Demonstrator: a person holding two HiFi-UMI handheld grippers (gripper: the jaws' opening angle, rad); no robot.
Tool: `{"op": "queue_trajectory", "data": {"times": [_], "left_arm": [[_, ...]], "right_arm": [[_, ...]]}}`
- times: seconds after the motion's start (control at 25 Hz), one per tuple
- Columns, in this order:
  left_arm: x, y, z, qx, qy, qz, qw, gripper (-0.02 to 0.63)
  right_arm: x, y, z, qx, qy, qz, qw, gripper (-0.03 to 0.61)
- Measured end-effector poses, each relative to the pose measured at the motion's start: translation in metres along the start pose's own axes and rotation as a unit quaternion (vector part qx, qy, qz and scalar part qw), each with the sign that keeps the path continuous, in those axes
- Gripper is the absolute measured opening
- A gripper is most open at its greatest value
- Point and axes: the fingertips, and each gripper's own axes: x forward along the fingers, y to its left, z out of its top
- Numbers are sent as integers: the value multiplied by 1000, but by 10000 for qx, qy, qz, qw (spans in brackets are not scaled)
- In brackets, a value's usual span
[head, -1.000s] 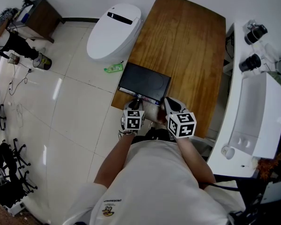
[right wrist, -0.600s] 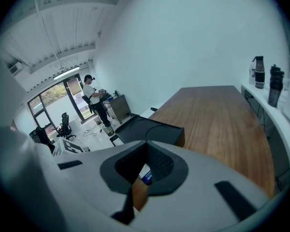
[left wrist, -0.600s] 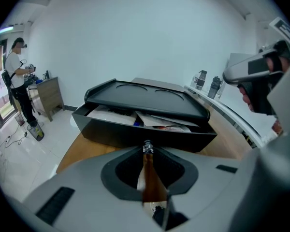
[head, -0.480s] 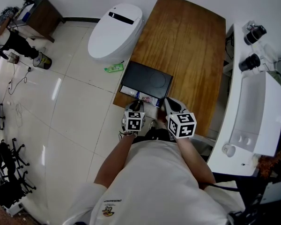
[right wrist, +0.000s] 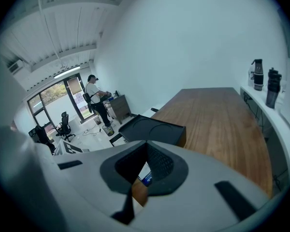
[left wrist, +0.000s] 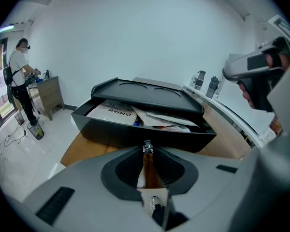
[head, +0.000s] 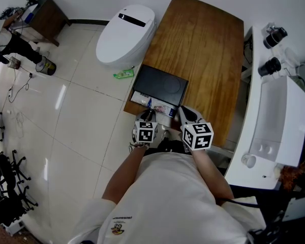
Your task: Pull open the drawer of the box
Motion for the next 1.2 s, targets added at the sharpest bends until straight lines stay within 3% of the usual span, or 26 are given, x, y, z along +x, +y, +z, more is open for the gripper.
{"op": "queue_trajectory", "data": {"times": [1.2], "left_arm": [[-19,-1,-24,-29,24,-89,10000,69]], "right_arm": [[-4,24,-11,-49,35,27,10000,-12]]}}
